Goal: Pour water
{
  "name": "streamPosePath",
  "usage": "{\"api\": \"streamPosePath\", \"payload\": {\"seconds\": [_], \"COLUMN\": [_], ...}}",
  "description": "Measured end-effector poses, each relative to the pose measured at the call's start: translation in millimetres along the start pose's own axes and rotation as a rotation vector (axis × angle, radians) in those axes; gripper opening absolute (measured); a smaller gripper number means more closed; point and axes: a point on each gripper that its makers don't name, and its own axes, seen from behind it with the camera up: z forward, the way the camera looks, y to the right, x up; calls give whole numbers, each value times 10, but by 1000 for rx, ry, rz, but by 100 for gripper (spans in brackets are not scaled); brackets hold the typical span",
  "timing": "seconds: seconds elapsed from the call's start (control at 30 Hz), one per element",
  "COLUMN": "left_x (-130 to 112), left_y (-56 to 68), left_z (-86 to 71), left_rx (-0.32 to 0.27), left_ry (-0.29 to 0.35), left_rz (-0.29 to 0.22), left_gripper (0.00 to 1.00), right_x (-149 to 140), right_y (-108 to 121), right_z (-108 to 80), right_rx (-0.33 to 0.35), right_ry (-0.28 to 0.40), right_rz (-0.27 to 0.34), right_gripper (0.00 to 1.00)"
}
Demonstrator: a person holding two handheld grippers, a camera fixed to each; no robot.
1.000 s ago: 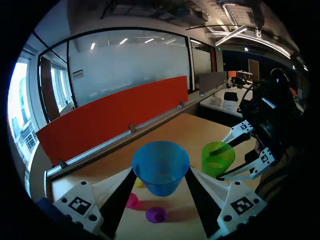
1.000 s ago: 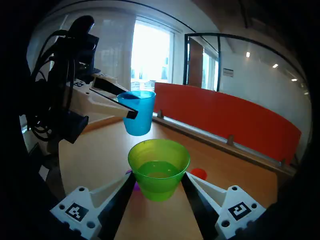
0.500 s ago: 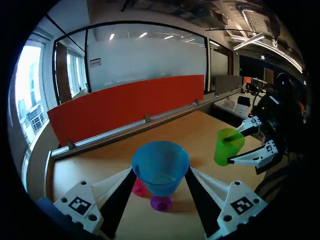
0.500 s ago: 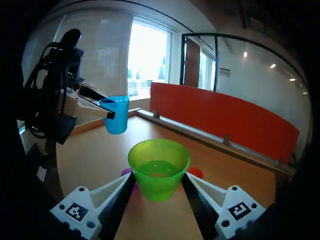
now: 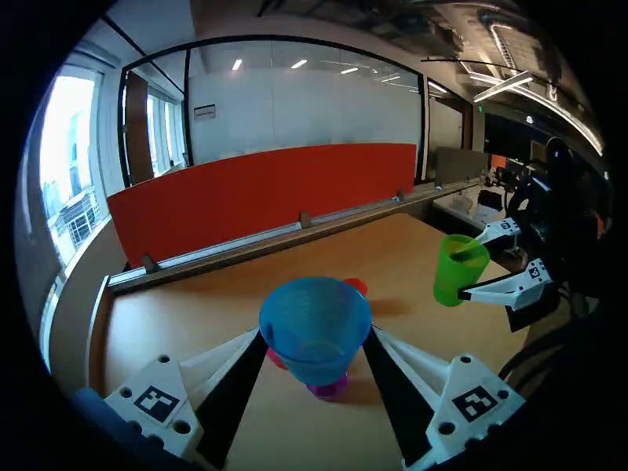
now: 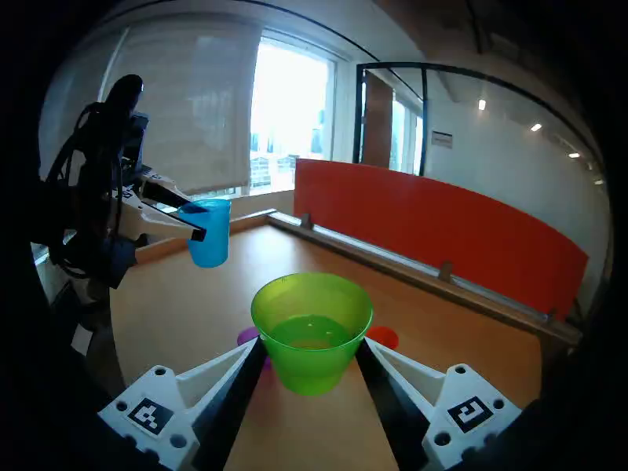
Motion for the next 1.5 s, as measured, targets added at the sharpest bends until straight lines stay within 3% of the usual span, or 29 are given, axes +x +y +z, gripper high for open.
{"api": "streamPosePath", "payload": {"seconds": [0.37, 0.67, 1.5], "left_x": [-10, 32, -141], "left_y": [30, 99, 378], "left_z": [59, 265, 1266], "left_rx": [-13, -42, -90], "left_ry": [8, 30, 38], "left_rz": [-10, -12, -40], "left_gripper": [84, 84, 84], "right_x": [-10, -55, -232], "right_y": [5, 24, 197], "right_z": [10, 3, 60], "right_rx": [-5, -12, -39], "right_ry": [-3, -9, -26], "right_rz": [0, 5, 22], "right_gripper": [83, 84, 84]}}
